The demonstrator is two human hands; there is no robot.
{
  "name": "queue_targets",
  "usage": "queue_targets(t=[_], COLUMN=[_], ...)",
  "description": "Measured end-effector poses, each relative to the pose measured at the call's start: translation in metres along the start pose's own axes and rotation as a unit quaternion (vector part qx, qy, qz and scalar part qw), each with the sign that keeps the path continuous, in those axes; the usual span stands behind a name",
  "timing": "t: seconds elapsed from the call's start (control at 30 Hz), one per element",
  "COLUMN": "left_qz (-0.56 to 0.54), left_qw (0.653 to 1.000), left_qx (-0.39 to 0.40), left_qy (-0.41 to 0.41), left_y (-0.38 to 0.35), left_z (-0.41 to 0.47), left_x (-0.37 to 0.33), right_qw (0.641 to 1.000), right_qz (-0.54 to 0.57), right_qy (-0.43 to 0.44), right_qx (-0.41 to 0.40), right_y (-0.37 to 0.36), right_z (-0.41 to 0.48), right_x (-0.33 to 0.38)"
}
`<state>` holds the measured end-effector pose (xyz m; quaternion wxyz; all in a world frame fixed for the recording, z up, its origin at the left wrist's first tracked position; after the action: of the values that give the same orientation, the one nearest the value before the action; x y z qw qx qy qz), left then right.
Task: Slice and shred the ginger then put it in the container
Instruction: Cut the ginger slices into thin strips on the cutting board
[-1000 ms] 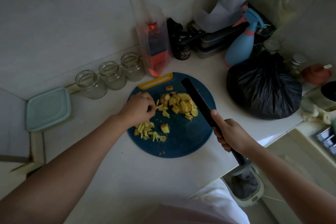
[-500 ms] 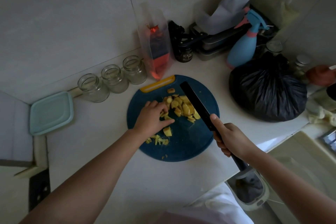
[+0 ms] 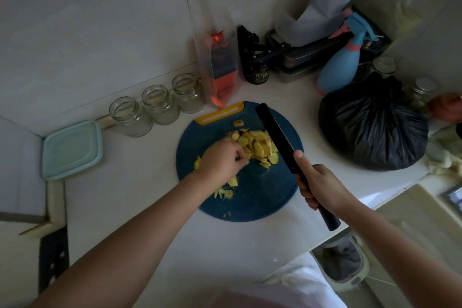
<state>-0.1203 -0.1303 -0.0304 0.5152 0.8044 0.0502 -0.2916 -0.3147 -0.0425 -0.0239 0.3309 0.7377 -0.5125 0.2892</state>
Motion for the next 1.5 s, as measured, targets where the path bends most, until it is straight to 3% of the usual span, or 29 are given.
queue_targets(t=[0.1,0.27,0.43,0.53,0.63,0.77,0.97,1.1,1.5], left_qz=[-0.012,0.062,0.022,0.0,-0.032,-0.064,-0.054,-0.077,0.057], left_qw=[0.999,0.994,0.995,0.997,0.996,0.994,0.985,0.987,0.992], left_qx=[0.007,-0.026,-0.044,-0.012,0.02,-0.013,-0.005,0.02,0.001], left_qy=[0.042,0.084,0.088,0.082,0.084,0.087,0.165,0.137,0.116], left_y=[-0.021,-0.04,-0.043,-0.045,-0.037,0.0,0.027,0.016,-0.008], left_z=[0.008,0.012,0.008,0.007,0.003,-0.003,0.005,0.014,0.016], left_x=[-0.018,-0.034,-0.032,-0.028,-0.021,-0.002,0.053,0.061,0.047], right_qw=[1.0,1.0,0.999,0.999,1.0,1.0,1.0,1.0,1.0], right_qz=[0.01,0.021,0.03,0.029,0.025,0.022,0.016,0.011,0.008], right_qy=[0.007,-0.002,-0.009,-0.003,0.004,0.006,0.007,0.015,0.008], right_qx=[-0.003,-0.022,-0.022,-0.015,-0.012,0.0,0.017,0.02,0.023], right_y=[0.002,0.009,0.008,0.005,0.005,0.003,-0.003,-0.006,-0.011], right_z=[-0.001,-0.006,-0.01,-0.01,-0.011,-0.009,-0.005,-0.002,-0.001], right_x=[0.002,-0.003,-0.01,-0.01,-0.01,-0.011,-0.009,-0.005,-0.003])
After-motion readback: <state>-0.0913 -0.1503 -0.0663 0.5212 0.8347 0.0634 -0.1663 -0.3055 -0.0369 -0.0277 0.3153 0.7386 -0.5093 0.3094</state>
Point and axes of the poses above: each hand's wrist, its own z-axis towards the middle knuckle, its own y-axis out of the back of the hand, x = y × z, the point moved 4 cm from there along z, towards the middle knuckle, and after that the axes turned 9 degrees about x, right-handed, at the moved point
